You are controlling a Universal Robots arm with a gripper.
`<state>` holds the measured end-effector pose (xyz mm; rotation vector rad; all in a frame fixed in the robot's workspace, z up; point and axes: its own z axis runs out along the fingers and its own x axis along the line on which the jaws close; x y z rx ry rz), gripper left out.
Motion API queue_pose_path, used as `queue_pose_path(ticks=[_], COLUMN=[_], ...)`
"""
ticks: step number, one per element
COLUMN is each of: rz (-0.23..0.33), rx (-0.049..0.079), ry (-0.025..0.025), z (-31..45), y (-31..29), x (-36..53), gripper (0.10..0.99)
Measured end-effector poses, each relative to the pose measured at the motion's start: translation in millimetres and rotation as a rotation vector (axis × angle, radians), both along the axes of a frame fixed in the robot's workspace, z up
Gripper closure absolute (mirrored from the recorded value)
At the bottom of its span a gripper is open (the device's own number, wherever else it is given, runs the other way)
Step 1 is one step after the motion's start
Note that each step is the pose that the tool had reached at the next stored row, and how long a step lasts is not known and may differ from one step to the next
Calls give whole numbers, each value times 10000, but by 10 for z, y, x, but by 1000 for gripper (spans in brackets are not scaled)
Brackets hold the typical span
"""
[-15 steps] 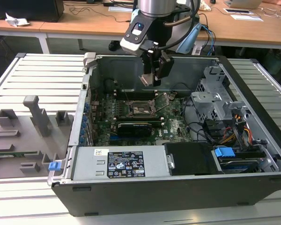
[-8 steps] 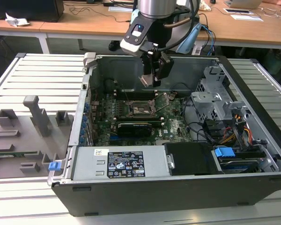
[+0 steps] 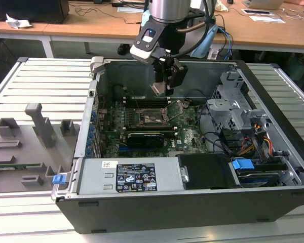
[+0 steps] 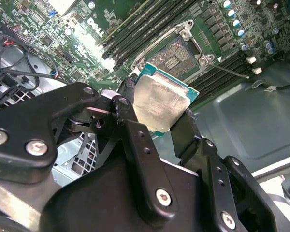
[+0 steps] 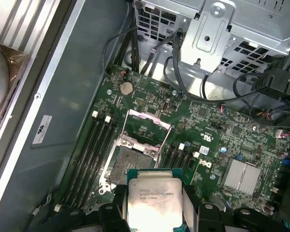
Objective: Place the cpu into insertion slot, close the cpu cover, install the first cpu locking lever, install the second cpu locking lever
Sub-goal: 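Place the cpu into insertion slot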
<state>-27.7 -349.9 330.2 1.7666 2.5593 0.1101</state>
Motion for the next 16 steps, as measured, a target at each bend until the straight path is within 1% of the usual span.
queue_pose_path(ticks=[6, 16], rz=[-9, -283], rx=[0, -1], ry=[15, 21], z=[-38, -49], y=[0, 0], x=[0, -1], gripper=[545, 545])
